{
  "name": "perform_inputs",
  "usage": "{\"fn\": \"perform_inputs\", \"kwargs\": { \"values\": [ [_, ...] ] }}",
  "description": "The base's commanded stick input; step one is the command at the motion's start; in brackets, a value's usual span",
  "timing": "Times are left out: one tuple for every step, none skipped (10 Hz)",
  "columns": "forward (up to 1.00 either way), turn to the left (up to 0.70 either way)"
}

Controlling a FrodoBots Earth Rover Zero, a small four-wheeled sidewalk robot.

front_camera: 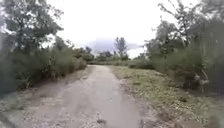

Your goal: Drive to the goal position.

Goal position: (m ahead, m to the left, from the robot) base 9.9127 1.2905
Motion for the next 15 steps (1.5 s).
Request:
{"fn": "perform_inputs", "kwargs": {
  "values": [
    [0.69,0.00],
    [0.69,0.00],
    [0.69,0.00],
    [0.69,0.00],
    [0.69,0.00],
    [0.69,0.00],
    [0.69,0.00],
    [0.69,0.00],
    [0.69,0.00],
    [0.69,0.00],
    [0.69,0.00],
    [0.69,0.00],
    [0.69,0.00],
    [0.69,0.00],
    [0.69,0.00]
  ]
}}
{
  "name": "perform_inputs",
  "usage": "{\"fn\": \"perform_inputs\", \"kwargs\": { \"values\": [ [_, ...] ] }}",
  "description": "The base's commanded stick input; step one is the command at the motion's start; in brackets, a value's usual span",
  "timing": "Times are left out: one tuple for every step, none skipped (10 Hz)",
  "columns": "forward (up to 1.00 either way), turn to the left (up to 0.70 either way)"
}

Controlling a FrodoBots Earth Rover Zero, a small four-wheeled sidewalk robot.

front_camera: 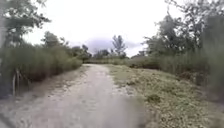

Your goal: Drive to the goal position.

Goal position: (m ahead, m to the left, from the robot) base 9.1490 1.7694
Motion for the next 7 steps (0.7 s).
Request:
{"fn": "perform_inputs", "kwargs": {
  "values": [
    [0.69,0.00],
    [0.69,0.00],
    [0.69,0.00],
    [0.69,0.00],
    [0.69,0.00],
    [0.69,0.00],
    [0.69,0.00]
  ]
}}
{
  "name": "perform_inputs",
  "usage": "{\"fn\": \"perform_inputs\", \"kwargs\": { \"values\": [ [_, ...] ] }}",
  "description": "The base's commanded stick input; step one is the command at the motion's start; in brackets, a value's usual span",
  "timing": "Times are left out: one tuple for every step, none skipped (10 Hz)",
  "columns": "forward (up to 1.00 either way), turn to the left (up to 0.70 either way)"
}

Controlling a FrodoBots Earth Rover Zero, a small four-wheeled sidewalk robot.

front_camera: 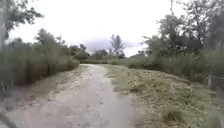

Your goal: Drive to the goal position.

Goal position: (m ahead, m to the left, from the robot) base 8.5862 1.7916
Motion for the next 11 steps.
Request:
{"fn": "perform_inputs", "kwargs": {
  "values": [
    [0.69,0.00],
    [0.69,0.00],
    [0.69,0.00],
    [0.69,0.00],
    [0.69,0.00],
    [0.69,0.00],
    [0.69,0.00],
    [0.69,0.00],
    [0.69,0.00],
    [0.69,0.00],
    [0.68,0.00]
  ]
}}
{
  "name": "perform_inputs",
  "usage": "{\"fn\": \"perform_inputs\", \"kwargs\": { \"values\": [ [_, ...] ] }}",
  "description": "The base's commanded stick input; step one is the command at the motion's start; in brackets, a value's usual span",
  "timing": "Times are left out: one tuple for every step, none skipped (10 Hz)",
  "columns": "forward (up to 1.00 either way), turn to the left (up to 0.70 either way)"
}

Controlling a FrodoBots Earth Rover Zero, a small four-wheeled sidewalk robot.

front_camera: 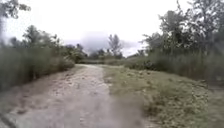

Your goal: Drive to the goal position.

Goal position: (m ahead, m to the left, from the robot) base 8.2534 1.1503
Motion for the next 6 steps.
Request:
{"fn": "perform_inputs", "kwargs": {
  "values": [
    [0.69,0.05],
    [0.69,0.29],
    [0.69,0.34],
    [0.69,0.34],
    [0.69,0.06],
    [0.69,0.00]
  ]
}}
